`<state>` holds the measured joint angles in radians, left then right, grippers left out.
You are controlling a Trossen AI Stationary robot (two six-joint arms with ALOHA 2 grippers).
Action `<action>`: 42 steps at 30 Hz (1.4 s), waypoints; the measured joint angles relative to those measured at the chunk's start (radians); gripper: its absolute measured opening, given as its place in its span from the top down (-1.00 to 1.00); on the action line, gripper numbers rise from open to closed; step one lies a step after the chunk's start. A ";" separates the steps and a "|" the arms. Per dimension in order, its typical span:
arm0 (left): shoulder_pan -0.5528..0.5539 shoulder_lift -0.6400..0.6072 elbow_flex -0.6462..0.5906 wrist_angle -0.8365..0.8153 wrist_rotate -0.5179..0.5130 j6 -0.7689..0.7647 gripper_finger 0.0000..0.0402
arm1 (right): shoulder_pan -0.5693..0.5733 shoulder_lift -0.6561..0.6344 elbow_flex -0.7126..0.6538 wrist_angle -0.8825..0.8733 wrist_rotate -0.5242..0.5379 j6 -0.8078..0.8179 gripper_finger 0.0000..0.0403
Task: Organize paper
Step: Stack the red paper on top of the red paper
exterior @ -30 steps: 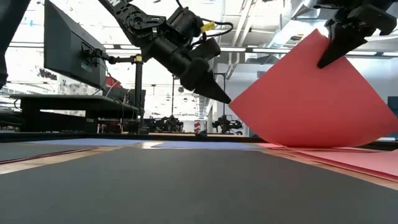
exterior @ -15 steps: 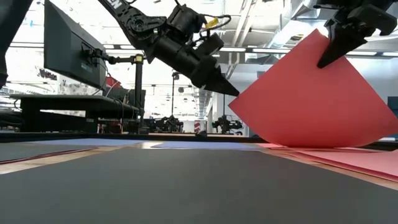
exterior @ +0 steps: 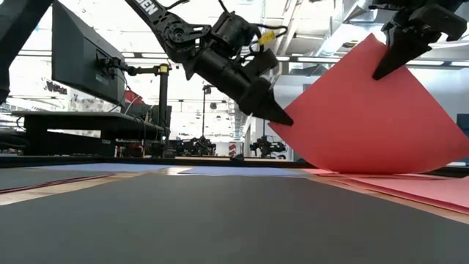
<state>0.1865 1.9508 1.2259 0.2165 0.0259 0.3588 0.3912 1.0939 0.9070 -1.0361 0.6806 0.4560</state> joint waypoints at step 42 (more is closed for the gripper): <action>-0.132 -0.044 0.004 -0.034 -0.095 0.143 1.00 | -0.059 0.158 0.000 -0.278 -0.342 0.254 1.00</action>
<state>0.0543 1.9064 1.2297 0.1821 -0.0689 0.5015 0.3324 1.2515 0.9073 -1.3139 0.3390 0.7101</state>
